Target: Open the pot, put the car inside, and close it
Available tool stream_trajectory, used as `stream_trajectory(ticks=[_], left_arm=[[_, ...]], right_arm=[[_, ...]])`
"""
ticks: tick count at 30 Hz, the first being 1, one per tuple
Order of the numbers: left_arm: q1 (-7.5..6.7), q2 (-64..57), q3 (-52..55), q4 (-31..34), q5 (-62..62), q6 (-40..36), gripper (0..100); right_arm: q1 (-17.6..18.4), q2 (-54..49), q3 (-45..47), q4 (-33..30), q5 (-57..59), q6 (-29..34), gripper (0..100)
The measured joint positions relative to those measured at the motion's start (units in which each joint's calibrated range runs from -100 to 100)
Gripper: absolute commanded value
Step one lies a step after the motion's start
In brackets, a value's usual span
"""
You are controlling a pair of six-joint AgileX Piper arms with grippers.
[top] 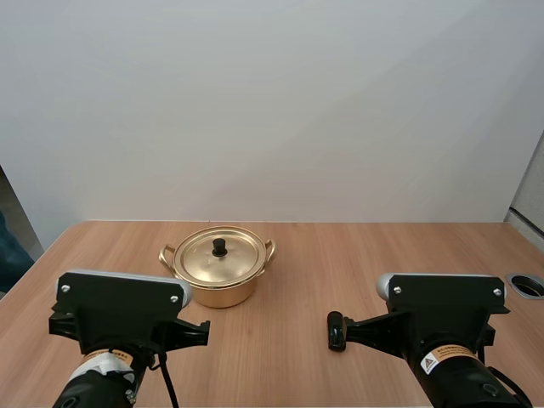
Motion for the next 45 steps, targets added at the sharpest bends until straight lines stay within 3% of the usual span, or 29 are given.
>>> stream_trajectory(ticks=[7,11,16,20,28,33,40,42,45], left_arm=[[0.0,0.04,-10.29,-3.3,-5.75,-0.2,0],[0.0,0.04,-18.26,-3.07,0.91,-3.12,0],[0.49,0.04,-28.36,-4.11,13.72,-3.99,0],[0.34,1.31,-36.05,-6.92,24.34,0.4,0],[-1.77,15.53,-43.61,-18.07,41.82,12.22,0],[-1.77,25.15,-47.36,-21.83,40.05,19.72,0],[-1.47,38.65,-54.26,-21.98,35.39,26.25,1],[-1.47,42.23,-55.45,-21.17,38.46,26.25,12],[-1.47,47.83,-56.62,-20.14,44.5,26.25,46]], right_arm=[[0.0,0.0,-5.51,-10.54,0.86,0.0,0],[0.0,0.0,-13.26,-16.98,5.51,0.22,0],[-0.08,0.95,-23.38,-22.82,18.52,5.48,0],[-0.82,2.57,-29.58,-23.66,23.04,7.05,0],[-0.91,2.97,-35.23,-32.24,32.9,7.68,0],[0.26,4.07,-36.25,-29.96,34.89,6.1,0],[0.5,10.35,-36.25,-18.74,34.24,-3.73,0],[0.5,12.31,-36.25,-15.49,34.24,-6.81,0],[0.5,15.66,-36.25,-10.12,33.64,-11.18,0]])
